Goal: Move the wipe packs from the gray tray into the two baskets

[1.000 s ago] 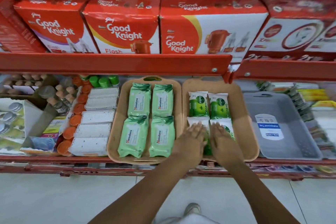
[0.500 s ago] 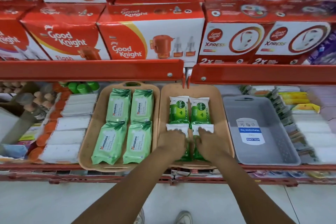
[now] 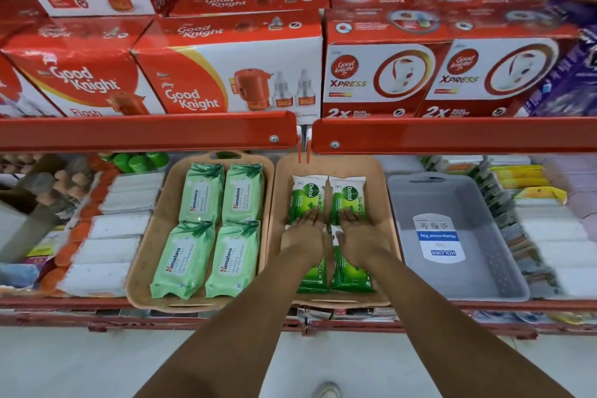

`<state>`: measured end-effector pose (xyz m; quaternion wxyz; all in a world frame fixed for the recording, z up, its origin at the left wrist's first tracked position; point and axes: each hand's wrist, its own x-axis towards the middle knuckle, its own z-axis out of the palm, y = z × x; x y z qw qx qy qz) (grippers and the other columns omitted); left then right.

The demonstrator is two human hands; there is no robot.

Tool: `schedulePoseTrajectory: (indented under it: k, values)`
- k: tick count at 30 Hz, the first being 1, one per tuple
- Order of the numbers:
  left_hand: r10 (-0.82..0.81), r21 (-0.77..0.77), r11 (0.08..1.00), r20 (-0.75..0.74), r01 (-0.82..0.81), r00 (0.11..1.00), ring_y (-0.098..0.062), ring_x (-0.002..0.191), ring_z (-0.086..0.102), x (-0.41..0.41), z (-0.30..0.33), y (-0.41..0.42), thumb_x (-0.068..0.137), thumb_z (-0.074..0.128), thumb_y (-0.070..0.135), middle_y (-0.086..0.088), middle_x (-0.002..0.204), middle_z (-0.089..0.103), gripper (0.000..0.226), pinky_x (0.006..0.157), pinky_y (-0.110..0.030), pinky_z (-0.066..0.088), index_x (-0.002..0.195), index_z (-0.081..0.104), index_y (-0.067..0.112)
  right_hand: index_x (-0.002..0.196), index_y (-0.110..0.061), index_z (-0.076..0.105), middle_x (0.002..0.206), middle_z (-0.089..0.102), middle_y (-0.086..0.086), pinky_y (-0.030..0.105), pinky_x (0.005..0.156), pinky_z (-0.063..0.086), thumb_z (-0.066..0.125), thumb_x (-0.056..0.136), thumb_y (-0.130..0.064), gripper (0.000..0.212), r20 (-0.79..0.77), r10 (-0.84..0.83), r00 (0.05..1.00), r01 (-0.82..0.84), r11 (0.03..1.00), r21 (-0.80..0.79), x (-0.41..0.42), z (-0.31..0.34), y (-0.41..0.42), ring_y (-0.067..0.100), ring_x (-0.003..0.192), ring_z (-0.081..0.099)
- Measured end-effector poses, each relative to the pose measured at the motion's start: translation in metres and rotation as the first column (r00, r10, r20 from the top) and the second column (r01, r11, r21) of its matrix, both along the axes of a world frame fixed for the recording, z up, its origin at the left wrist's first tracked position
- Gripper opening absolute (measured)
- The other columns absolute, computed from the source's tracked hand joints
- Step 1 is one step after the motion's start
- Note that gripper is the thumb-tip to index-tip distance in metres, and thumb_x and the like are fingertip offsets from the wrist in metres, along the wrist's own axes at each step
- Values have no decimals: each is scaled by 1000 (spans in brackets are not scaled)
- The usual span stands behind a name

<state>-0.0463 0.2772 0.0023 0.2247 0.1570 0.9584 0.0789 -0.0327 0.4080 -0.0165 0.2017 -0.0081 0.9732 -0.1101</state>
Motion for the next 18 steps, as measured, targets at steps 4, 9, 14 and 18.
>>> schedulePoseTrajectory:
  k: [4, 9, 14, 18]
  values:
    - [44, 71, 997, -150, -33, 988, -26, 137, 29, 11, 7, -3, 98, 32, 21, -10, 155, 24, 50, 106, -37, 31, 145, 21, 10, 139, -12, 39, 145, 45, 11, 40, 103, 44, 35, 98, -27, 44, -237, -97, 967, 79, 993, -86, 16, 12, -4, 28, 129, 46]
    - [73, 272, 958, -528, 87, 846, -29, 90, 58, 43, 42, -20, 90, 38, 18, -10, 98, 63, 22, 72, -37, 45, 100, 56, 10, 109, -13, 62, 102, 68, 9, 37, 78, 51, 45, 94, -23, 25, -630, -148, 762, 43, 983, -179, 59, 51, -23, 27, 93, 62]
    - [136, 362, 883, -806, 298, 577, -24, 72, 47, 71, 120, -43, 88, 39, 15, -5, 79, 54, 12, 64, -34, 37, 84, 50, 12, 96, -14, 62, 87, 65, 4, 31, 72, 39, 50, 92, -21, 14, -876, -147, 460, 13, 987, -159, 88, 125, -41, 21, 80, 55]
    - [217, 353, 829, -918, 434, 331, -24, 75, 45, 83, 211, -59, 90, 43, 12, -7, 82, 55, 12, 67, -31, 31, 87, 54, 8, 101, -15, 64, 94, 66, 1, 32, 73, 43, 47, 96, -24, 20, -961, -163, 224, -47, 983, -177, 92, 212, -57, 20, 86, 58]
